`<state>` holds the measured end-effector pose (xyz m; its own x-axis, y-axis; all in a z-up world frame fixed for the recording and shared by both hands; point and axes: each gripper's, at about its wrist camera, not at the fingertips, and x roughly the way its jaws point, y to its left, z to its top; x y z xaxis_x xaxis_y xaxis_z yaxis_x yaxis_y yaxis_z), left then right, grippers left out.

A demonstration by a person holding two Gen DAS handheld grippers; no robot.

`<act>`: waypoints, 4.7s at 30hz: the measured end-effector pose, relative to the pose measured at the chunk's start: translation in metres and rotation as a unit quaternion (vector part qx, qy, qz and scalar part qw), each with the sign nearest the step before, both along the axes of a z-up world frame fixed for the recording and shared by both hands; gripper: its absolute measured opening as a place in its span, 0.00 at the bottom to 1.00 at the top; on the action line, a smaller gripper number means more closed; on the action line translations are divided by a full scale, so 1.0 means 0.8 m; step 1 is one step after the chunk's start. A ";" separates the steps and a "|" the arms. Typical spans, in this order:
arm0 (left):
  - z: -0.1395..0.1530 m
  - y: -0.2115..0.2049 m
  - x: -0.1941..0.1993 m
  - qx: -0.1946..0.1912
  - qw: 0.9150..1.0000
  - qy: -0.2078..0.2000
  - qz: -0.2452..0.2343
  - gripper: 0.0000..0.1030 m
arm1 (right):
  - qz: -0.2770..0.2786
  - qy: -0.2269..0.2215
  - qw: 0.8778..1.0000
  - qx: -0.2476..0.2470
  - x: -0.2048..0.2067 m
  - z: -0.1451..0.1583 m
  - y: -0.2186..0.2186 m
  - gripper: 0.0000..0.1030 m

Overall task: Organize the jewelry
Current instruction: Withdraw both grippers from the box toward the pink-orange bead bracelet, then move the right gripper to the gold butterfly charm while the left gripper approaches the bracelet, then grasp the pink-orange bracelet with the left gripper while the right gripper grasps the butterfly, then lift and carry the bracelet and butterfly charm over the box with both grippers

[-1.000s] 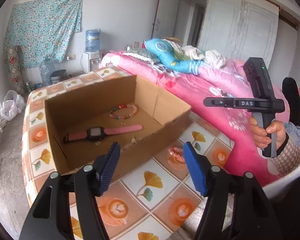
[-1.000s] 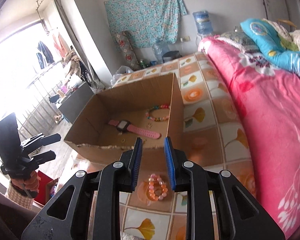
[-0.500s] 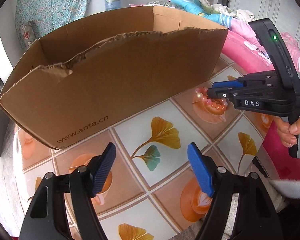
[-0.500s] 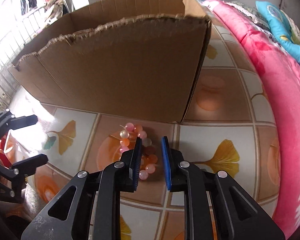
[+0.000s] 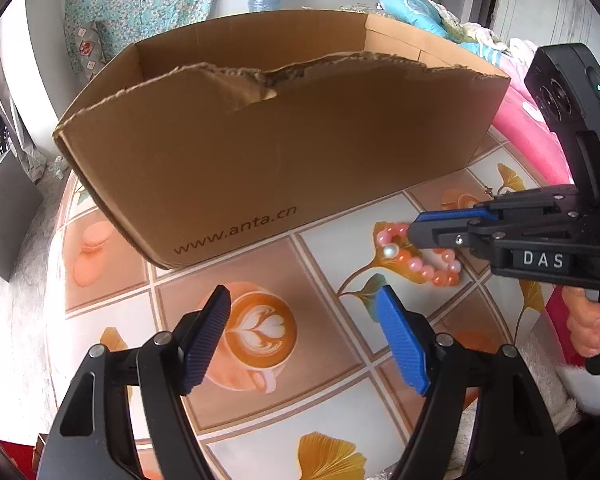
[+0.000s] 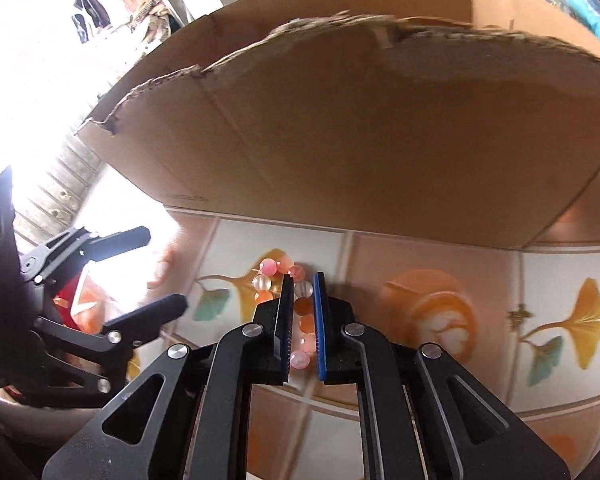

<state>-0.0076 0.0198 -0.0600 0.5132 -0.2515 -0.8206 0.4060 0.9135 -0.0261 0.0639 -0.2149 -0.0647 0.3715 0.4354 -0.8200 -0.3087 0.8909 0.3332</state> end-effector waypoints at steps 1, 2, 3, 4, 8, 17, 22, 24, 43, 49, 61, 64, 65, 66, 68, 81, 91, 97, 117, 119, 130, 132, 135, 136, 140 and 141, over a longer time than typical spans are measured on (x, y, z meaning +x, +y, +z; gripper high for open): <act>0.001 0.001 0.000 -0.003 1.000 0.002 0.003 0.71 | 0.003 0.002 1.000 0.007 0.000 -0.002 0.003 0.08; 0.001 0.002 0.000 -0.007 1.000 0.002 0.005 0.71 | 0.001 0.002 1.000 0.009 -0.001 -0.001 0.002 0.08; 0.003 0.003 0.000 -0.012 1.000 0.000 0.004 0.71 | -0.005 -0.001 1.000 0.014 -0.001 0.001 -0.004 0.09; 0.006 0.006 -0.001 -0.018 1.000 -0.004 0.001 0.71 | -0.014 -0.005 1.000 0.019 -0.001 0.004 -0.012 0.14; 0.021 0.004 -0.012 -0.060 0.997 -0.027 -0.039 0.71 | -0.072 -0.029 0.997 0.014 -0.007 0.021 -0.068 0.29; 0.022 -0.067 -0.026 -0.033 0.990 -0.049 -0.127 0.71 | -0.156 -0.045 0.980 -0.115 -0.043 0.017 -0.123 0.64; 0.015 -0.102 -0.027 0.013 0.989 -0.041 -0.139 0.71 | -0.138 -0.042 0.975 -0.170 -0.039 0.002 -0.127 0.76; 0.013 -0.110 -0.025 0.019 0.990 -0.033 -0.136 0.71 | -0.128 -0.048 0.972 -0.194 -0.038 -0.002 -0.118 0.83; 0.004 -0.111 -0.007 0.011 0.995 0.009 -0.102 0.71 | -0.102 -0.020 0.975 -0.195 -0.012 -0.005 -0.125 0.93; 0.004 -0.108 -0.008 0.011 0.995 0.007 -0.100 0.69 | -0.111 -0.024 0.971 -0.212 -0.016 -0.001 -0.116 0.92; -0.005 -0.094 -0.012 0.013 0.995 -0.006 -0.101 0.36 | -0.147 -0.057 0.982 -0.105 -0.037 0.024 -0.142 0.61; -0.005 -0.089 -0.012 0.017 0.995 -0.012 -0.097 0.30 | -0.123 -0.064 0.984 -0.108 -0.038 0.021 -0.126 0.52; -0.005 -0.087 -0.012 0.018 0.995 -0.013 -0.094 0.26 | -0.118 -0.066 0.985 -0.111 -0.036 0.020 -0.123 0.46; -0.006 -0.088 -0.009 0.019 0.996 -0.014 -0.091 0.24 | -0.111 -0.066 0.985 -0.114 -0.035 0.018 -0.121 0.43; -0.006 -0.083 -0.008 0.019 0.996 -0.014 -0.087 0.22 | -0.100 -0.067 0.986 -0.114 -0.030 0.015 -0.116 0.38; -0.005 -0.073 -0.004 0.019 0.997 -0.016 -0.078 0.22 | -0.035 -0.084 0.985 -0.146 -0.009 0.005 -0.110 0.20; -0.005 -0.074 -0.005 0.018 0.997 -0.017 -0.078 0.22 | -0.021 -0.076 0.987 -0.138 -0.005 0.004 -0.110 0.10; -0.005 -0.072 -0.005 0.018 0.997 -0.017 -0.078 0.22 | -0.027 -0.066 0.991 -0.115 -0.006 0.005 -0.110 0.10; -0.001 -0.062 -0.003 -0.008 0.997 -0.009 -0.071 0.10 | -0.076 -0.046 0.996 0.018 -0.008 0.023 -0.119 0.10; -0.001 -0.060 -0.004 -0.014 0.997 -0.005 -0.074 0.10 | -0.077 -0.045 0.996 0.012 -0.010 0.020 -0.114 0.10; -0.001 -0.059 0.000 -0.016 0.996 0.001 -0.082 0.14 | -0.064 -0.056 0.996 -0.036 -0.021 0.011 -0.088 0.10; -0.002 -0.062 0.000 -0.009 0.996 -0.002 -0.086 0.15 | -0.061 -0.059 0.996 -0.042 -0.023 0.011 -0.085 0.10; -0.002 -0.068 0.001 0.003 0.996 -0.011 -0.088 0.14 | -0.058 -0.062 0.995 -0.047 -0.024 0.010 -0.083 0.10; -0.003 -0.069 0.000 0.006 0.996 -0.014 -0.088 0.14 | -0.057 -0.062 0.995 -0.046 -0.025 0.010 -0.083 0.10; -0.003 -0.069 -0.001 0.003 0.996 -0.016 -0.088 0.09 | -0.058 -0.065 0.995 -0.039 -0.026 0.015 -0.082 0.10; -0.001 -0.067 -0.001 -0.004 0.996 -0.015 -0.088 0.09 | -0.059 -0.066 0.995 -0.037 -0.027 0.017 -0.080 0.10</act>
<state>-0.0081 -0.0340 -0.0609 0.4843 -0.3457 -0.8037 0.5602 0.8282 -0.0187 0.0423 -0.2793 -0.0510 0.5229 0.3225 -0.7890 -0.2372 0.9441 0.2287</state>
